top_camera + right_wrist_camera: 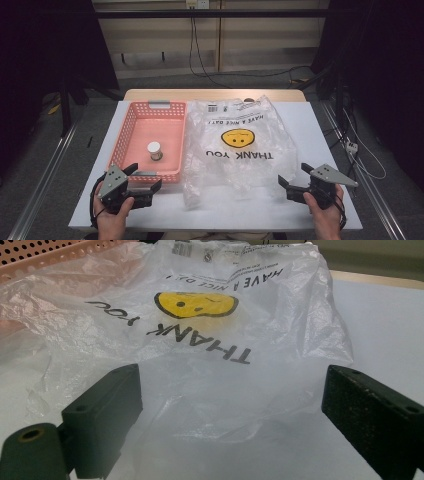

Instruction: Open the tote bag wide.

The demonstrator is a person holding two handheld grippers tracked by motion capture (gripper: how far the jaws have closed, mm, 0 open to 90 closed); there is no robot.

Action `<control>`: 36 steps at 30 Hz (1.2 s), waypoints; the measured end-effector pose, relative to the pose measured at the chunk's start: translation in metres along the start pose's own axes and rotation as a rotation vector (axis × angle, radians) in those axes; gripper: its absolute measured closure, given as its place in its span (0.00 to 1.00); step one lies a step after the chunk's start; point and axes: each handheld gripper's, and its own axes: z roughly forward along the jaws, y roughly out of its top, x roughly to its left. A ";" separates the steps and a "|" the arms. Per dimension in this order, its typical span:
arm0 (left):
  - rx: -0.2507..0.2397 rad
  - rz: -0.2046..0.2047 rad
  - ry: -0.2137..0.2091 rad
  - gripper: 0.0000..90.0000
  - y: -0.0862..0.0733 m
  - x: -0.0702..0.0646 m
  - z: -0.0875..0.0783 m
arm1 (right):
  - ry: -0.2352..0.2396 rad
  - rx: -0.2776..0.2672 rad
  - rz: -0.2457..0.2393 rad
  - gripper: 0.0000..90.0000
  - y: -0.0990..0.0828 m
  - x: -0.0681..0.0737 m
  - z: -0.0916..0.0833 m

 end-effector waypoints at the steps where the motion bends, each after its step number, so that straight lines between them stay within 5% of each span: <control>1: 0.004 -0.002 -0.006 0.07 0.000 -0.001 0.000 | 0.005 0.001 0.005 0.09 0.000 0.000 0.000; 16: 0.019 -0.001 -0.018 0.07 -0.002 -0.002 -0.001 | 0.056 0.033 -0.010 0.08 0.001 0.002 0.006; 30: 0.029 0.013 -0.033 0.07 -0.003 -0.004 -0.002 | 0.084 0.027 -0.074 0.09 0.017 0.016 0.007; 36: 0.027 0.025 -0.048 0.07 -0.003 -0.004 -0.002 | 0.142 0.072 -0.121 0.13 0.027 0.032 0.014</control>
